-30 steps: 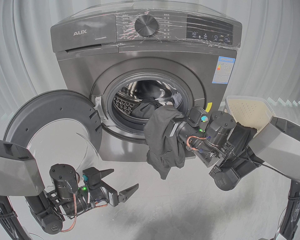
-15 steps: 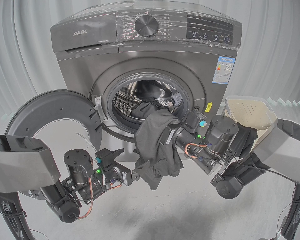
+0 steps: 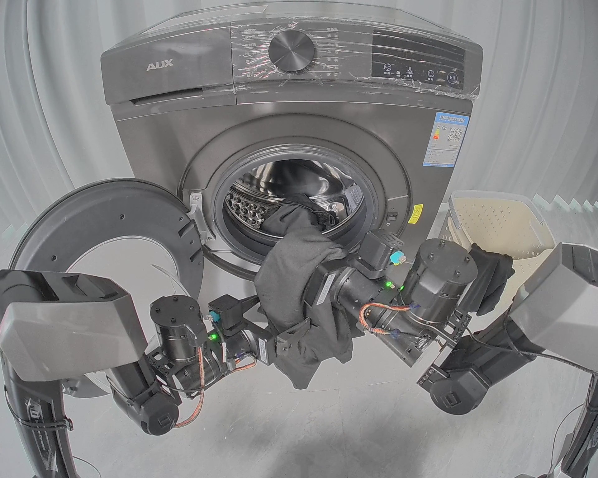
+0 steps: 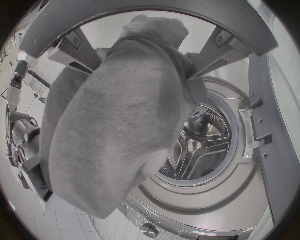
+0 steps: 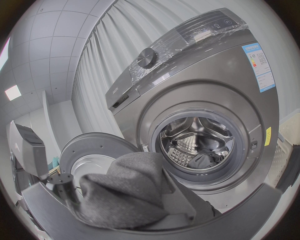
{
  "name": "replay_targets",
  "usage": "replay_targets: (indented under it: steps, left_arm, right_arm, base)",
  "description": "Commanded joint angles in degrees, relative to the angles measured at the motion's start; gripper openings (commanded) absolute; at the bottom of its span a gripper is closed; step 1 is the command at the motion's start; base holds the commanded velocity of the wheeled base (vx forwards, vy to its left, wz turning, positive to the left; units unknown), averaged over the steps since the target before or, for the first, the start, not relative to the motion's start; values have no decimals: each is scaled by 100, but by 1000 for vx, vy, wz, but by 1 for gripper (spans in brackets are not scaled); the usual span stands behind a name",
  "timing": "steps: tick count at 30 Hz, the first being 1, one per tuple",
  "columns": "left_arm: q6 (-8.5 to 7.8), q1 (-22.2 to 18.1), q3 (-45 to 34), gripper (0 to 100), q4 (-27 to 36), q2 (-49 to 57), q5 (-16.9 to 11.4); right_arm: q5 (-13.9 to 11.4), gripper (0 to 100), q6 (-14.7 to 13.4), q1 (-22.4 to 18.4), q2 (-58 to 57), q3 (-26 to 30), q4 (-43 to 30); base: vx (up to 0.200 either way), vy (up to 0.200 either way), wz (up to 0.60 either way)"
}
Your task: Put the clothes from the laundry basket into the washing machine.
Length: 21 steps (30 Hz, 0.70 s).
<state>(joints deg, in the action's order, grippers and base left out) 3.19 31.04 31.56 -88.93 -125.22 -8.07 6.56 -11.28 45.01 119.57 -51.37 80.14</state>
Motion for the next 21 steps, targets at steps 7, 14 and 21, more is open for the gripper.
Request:
replay_targets:
  steps: [7,14,21]
  left_arm:
    - [-38,-1,614,100,-1,-626,-2]
    - [-12,-177,1150,100,-1,-855,51]
    - [6,-186,1282,0,-1,-934,69]
  right_arm:
    - [3,0,-15,254,-144,206,19]
    - [12,0,-33,324,-232,294,54]
    - [3,0,-33,324,-285,391,63]
  base:
    - [0,0,0]
    - [0,0,0]
    - [0,0,0]
